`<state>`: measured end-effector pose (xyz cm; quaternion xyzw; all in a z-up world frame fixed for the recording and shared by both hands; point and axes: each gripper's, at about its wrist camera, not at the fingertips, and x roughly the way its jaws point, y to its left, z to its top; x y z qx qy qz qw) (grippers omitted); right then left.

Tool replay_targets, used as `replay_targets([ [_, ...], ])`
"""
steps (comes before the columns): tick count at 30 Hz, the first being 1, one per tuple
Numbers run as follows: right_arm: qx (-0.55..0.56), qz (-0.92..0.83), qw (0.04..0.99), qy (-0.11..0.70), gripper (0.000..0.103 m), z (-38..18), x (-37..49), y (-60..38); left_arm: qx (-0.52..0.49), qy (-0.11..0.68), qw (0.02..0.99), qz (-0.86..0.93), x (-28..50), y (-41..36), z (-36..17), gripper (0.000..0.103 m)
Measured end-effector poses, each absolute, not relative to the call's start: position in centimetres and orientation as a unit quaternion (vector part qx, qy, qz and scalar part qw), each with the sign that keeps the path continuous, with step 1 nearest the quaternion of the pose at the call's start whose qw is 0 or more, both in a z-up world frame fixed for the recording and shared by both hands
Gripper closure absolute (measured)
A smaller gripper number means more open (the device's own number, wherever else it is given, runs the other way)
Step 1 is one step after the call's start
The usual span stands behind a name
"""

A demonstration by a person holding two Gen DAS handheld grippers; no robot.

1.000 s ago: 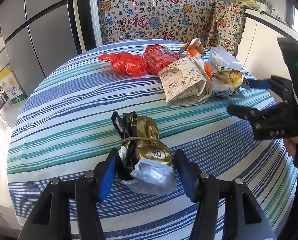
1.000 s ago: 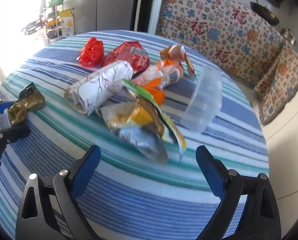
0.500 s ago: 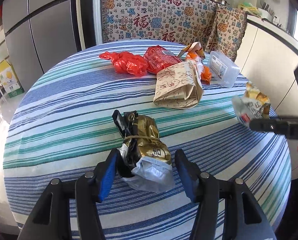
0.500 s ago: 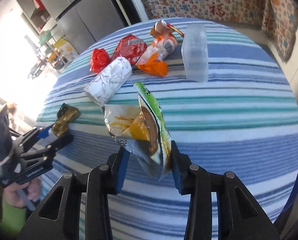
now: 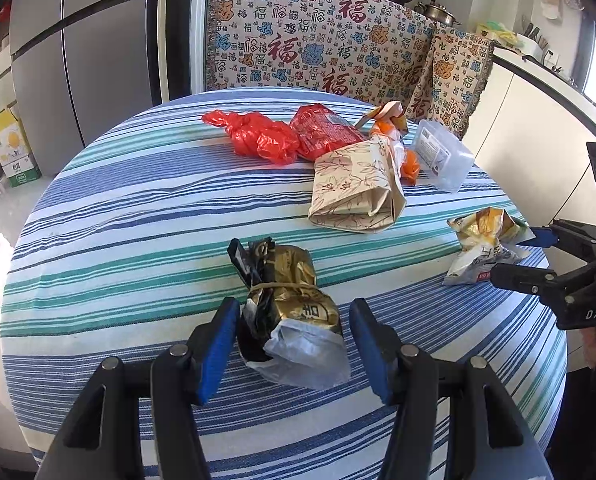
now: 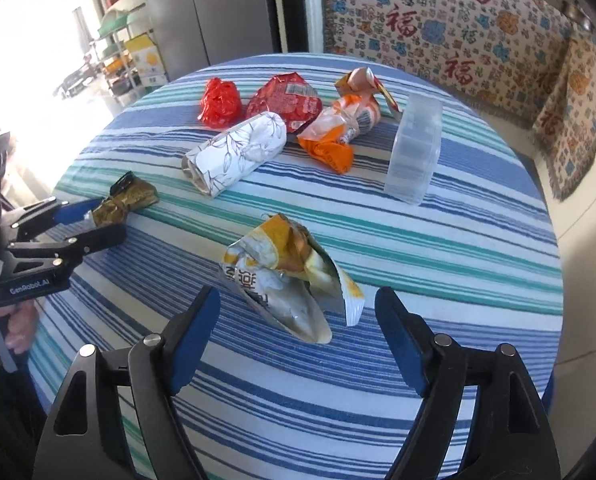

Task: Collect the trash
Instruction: 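Lift the gold wrapper with the left tool while the right tool grasps the yellow chip bag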

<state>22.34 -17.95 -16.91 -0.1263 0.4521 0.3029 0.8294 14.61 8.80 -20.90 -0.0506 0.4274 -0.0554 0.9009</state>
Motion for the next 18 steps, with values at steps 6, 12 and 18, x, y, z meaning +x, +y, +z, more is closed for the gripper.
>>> replay_targets([
  [6, -0.135, 0.312, 0.827, 0.447, 0.076, -16.4, 22.3, -17.7, -0.031, 0.426, 0.903, -0.045, 14.2, 8.7, -20.5, 0.056],
  [12, -0.073, 0.307, 0.834, 0.453, 0.085, -15.9, 21.4, -19.6, -0.032, 0.417, 0.907, -0.051, 13.8, 8.3, -19.9, 0.059],
  [18, -0.038, 0.299, 0.845, 0.443, 0.087, -14.9, 20.4, -21.6, -0.046, 0.408, 0.908, -0.082, 13.4, 7.0, -19.3, 0.059],
])
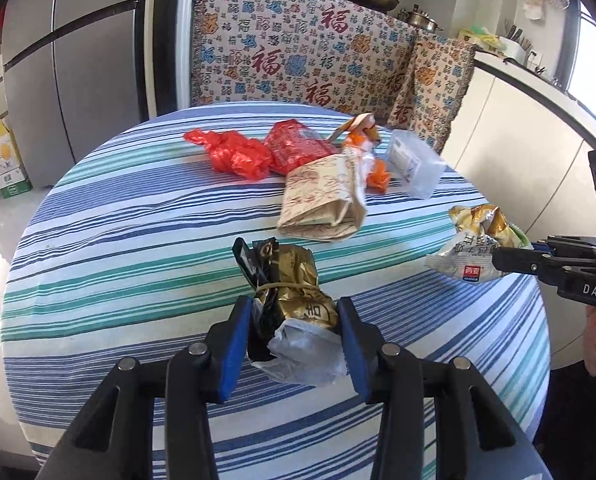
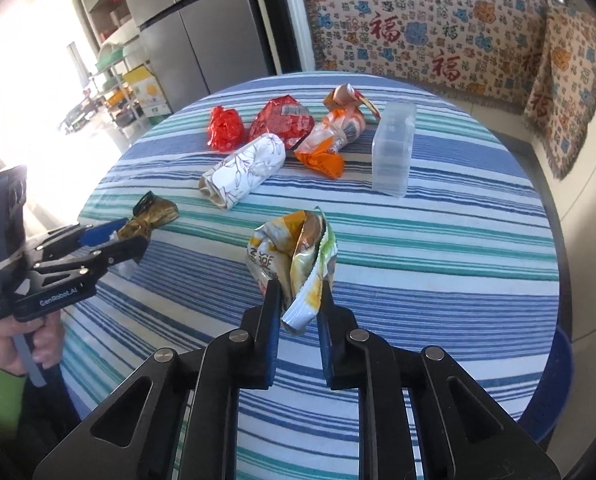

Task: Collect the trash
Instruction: 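Lift the gold wrapper with the left tool while the right tool grasps the yellow chip bag, then carry both wrappers over the blue wastebasket and open both tools to drop them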

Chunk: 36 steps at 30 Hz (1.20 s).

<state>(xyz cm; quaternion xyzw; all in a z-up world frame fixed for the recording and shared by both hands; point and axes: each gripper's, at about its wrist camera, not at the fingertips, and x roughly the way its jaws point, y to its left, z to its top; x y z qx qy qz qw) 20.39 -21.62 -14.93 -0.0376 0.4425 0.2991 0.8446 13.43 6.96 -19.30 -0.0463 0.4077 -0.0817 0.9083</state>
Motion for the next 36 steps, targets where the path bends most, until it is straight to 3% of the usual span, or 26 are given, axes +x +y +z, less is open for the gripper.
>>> replay_targets([
  [36, 0.070, 0.195, 0.884, 0.419, 0.087, -13.0, 20.6, -38.3, 0.009, 0.398, 0.892, -0.212, 16.5, -12.4, -15.5, 0.059],
])
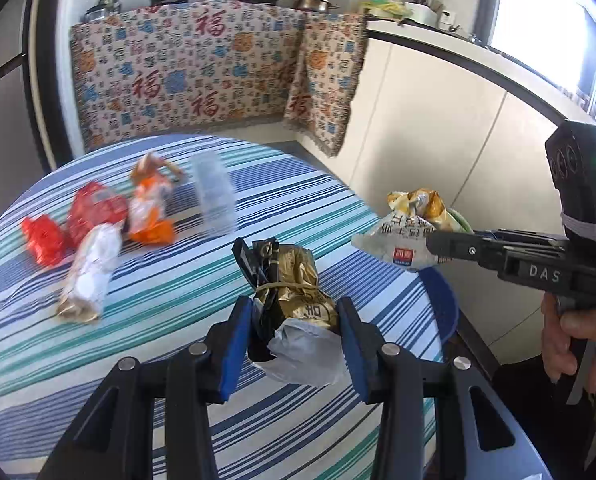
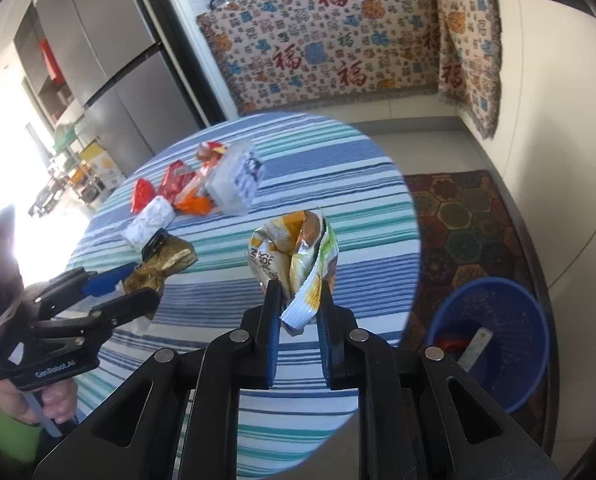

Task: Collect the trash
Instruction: 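Carry both wrappers over the blue wastebasket and open both tools to drop them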

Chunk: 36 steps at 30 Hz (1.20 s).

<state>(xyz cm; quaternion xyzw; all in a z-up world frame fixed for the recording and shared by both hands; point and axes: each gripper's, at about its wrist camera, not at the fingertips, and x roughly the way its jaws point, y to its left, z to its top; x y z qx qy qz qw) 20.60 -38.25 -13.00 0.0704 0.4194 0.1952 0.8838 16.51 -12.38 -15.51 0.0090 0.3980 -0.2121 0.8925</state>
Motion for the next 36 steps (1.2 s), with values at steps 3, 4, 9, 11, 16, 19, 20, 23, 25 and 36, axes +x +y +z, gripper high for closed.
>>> replay_targets([
  [3, 0.078, 0.167, 0.890, 0.416, 0.087, -12.6, 20.9, -41.7, 0.010, 0.395, 0.888, -0.237, 17.2, -15.4, -14.8, 0.059],
  [4, 0.080, 0.156, 0.893, 0.415, 0.087, -12.6, 20.9, -42.9, 0.011, 0.395, 0.886, -0.244, 17.5, -16.6, -14.7, 0.059],
  [9, 0.092, 0.111, 0.897, 0.418, 0.087, -12.7, 21.4, -48.6, 0.019, 0.398, 0.873, -0.281, 19.2, -22.8, -14.4, 0.059],
  [11, 0.096, 0.096, 0.897, 0.420, 0.087, -12.9, 21.6, -50.6, 0.020, 0.400, 0.868, -0.295, 19.9, -25.2, -14.5, 0.059],
  [16, 0.100, 0.065, 0.895, 0.431, 0.087, -13.9, 22.3, -54.6, 0.027, 0.407, 0.855, -0.320, 21.6, -30.6, -15.5, 0.059],
  [19, 0.105, 0.047, 0.892, 0.436, 0.087, -15.0, 22.7, -56.6, 0.029, 0.412, 0.849, -0.329, 22.6, -33.4, -16.4, 0.059],
  [20, 0.107, 0.042, 0.892, 0.437, 0.087, -15.3, 22.9, -57.2, 0.028, 0.414, 0.847, -0.332, 23.0, -34.4, -16.8, 0.059],
  [23, 0.117, 0.027, 0.891, 0.439, 0.087, -16.4, 23.3, -58.8, 0.026, 0.422, 0.841, -0.336, 23.9, -36.0, -17.8, 0.059],
  [25, 0.123, 0.021, 0.889, 0.441, 0.087, -17.2, 23.5, -59.6, 0.027, 0.427, 0.839, -0.337, 24.3, -37.1, -18.5, 0.059],
  [36, 0.150, 0.005, 0.872, 0.466, 0.087, -20.0, 24.3, -62.1, 0.048, 0.455, 0.821, -0.341, 25.8, -40.4, -22.9, 0.058],
])
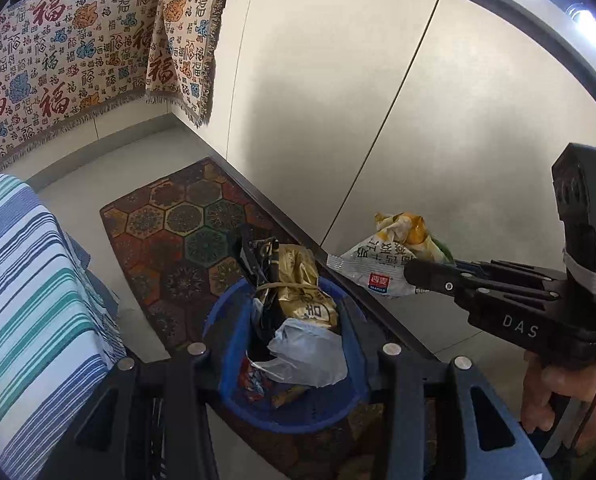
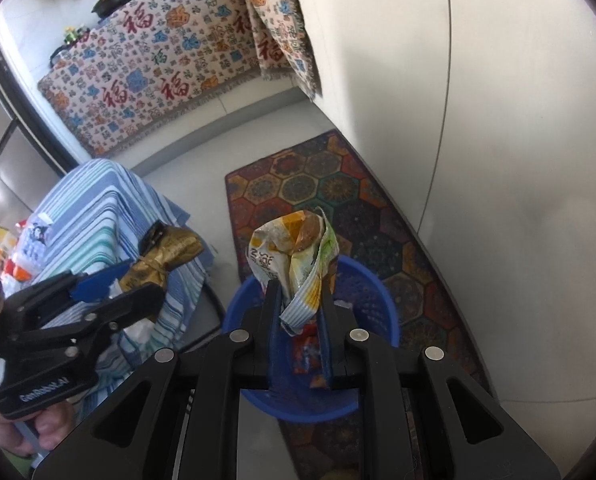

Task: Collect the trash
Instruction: 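Carry both wrappers over the blue wastebasket and open both tools to drop them, then move both tools back over the table toward the pastry and plastic box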

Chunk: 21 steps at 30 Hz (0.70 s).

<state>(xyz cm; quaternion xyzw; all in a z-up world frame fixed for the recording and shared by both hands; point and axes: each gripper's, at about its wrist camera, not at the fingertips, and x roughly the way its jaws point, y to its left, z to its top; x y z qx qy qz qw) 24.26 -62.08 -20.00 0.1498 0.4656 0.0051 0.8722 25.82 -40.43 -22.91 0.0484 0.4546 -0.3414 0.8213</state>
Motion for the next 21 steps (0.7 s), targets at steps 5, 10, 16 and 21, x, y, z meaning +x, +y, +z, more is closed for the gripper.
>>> replay_targets([
  [5, 0.162, 0.004, 0.870, 0.465, 0.086, -20.3, 24.7, -62.3, 0.057, 0.466, 0.815, -0.341, 26.6, -41.5, -24.6, 0.058],
  [10, 0.180, 0.006, 0.878, 0.444, 0.055, -19.8, 24.1, -62.6, 0.055, 0.480, 0.801, -0.353, 27.5, -42.7, -26.1, 0.034],
  [16, 0.167, -0.027, 0.898, 0.406, 0.050, -18.0, 23.0, -63.5, 0.043, 0.479, 0.807, -0.343, 27.6, -43.4, -26.2, 0.032],
  [21, 0.140, -0.048, 0.910, 0.388, 0.031, -16.9, 23.0, -63.0, 0.052, 0.448, 0.825, -0.341, 25.8, -42.3, -23.9, 0.032],
])
